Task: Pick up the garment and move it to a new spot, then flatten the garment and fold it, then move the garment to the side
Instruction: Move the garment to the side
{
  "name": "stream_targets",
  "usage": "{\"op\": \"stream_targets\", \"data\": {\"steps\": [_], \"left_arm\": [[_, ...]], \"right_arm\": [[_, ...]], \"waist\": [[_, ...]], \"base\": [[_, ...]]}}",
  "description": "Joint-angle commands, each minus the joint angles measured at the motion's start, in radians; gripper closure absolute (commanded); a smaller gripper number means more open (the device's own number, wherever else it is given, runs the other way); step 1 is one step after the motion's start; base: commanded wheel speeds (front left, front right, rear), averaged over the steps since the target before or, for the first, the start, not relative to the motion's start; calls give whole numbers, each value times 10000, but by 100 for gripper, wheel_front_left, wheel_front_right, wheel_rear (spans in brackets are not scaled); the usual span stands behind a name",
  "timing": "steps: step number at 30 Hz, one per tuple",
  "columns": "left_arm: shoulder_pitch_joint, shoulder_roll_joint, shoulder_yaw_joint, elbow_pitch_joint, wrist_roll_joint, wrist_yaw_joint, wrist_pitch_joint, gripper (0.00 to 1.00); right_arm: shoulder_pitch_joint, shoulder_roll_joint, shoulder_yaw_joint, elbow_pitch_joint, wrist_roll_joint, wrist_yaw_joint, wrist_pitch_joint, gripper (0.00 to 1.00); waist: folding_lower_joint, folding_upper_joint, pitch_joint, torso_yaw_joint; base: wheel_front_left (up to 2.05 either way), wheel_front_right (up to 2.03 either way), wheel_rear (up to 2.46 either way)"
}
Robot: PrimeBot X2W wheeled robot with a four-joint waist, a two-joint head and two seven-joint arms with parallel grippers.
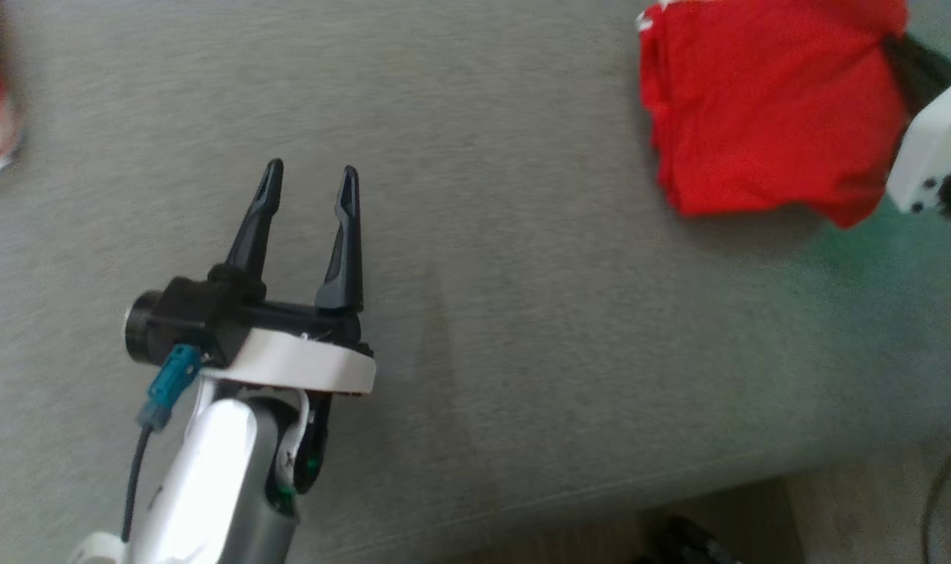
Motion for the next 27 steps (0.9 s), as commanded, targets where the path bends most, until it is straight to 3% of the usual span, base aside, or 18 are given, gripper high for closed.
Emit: {"op": "stream_targets", "data": {"steps": [1, 7, 14, 27], "left_arm": [[-271, 177, 253, -418, 120, 6, 91, 0], [-771, 399, 162, -691, 355, -19, 456, 0], [-986, 560, 192, -865, 425, 39, 668, 0], [-961, 506, 203, -1048, 300, 226, 473, 0]], "right_arm": [[-311, -74, -104, -132, -73, 65, -179, 100], [-1082, 340, -495, 790, -761, 65, -784, 100], [-1917, 670, -797, 2113, -1429, 65, -1742, 100], [-2971, -169, -2176, 3775, -2875, 65, -2278, 100]], "waist": [[-1, 0, 426, -753], [-1, 0, 821, -1338], [-1, 0, 957, -1422], [-1, 0, 967, -665]], "base": [[0, 0, 0], [0, 0, 0], [0, 0, 0], [0, 0, 0]]}}
